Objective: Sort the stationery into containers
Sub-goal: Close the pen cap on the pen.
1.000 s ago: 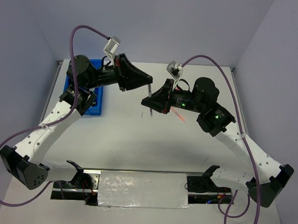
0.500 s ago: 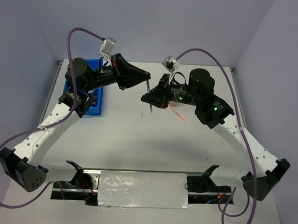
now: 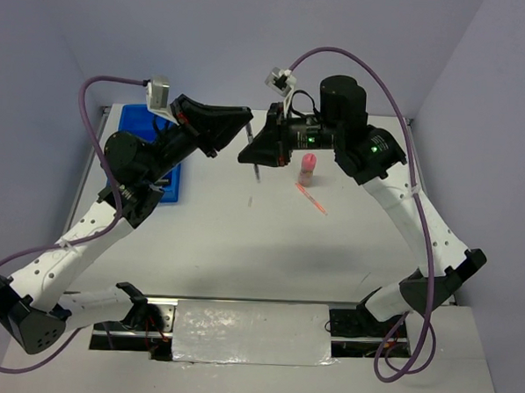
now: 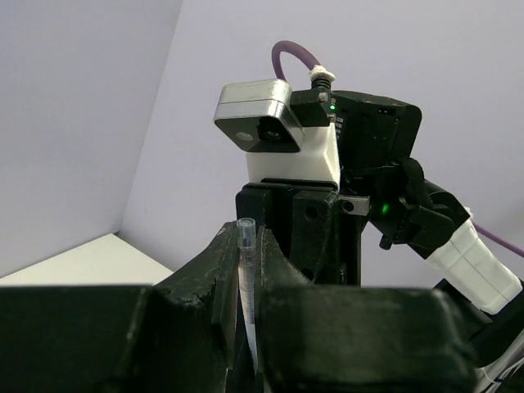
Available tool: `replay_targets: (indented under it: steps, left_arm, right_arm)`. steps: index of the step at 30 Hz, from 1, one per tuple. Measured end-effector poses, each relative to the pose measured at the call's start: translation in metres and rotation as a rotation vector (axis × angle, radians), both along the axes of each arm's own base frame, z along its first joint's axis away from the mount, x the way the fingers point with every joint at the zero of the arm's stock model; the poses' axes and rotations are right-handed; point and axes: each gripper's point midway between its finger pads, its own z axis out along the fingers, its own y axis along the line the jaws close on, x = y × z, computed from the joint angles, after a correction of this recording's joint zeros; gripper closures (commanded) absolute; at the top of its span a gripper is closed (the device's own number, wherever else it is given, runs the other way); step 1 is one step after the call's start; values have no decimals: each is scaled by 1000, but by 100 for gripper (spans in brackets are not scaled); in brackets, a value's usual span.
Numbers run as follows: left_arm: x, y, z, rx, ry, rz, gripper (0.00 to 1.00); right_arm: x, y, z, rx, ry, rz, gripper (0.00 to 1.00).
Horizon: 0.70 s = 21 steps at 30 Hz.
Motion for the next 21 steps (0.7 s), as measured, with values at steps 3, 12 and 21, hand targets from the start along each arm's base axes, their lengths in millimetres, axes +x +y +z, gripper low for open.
replay_targets:
  steps: [3, 12, 21]
  left_arm:
    - [-1, 0, 2, 6, -8, 10, 100]
    - [-19, -29, -26, 233, 165, -121, 10]
    - [-18, -33, -36, 248, 209, -165, 31]
  right_arm:
    - [-3, 0, 0, 3, 2, 17, 100]
    - [4, -8, -17, 84, -102, -79, 100]
    - [-7, -18, -17, 117, -128, -113, 100]
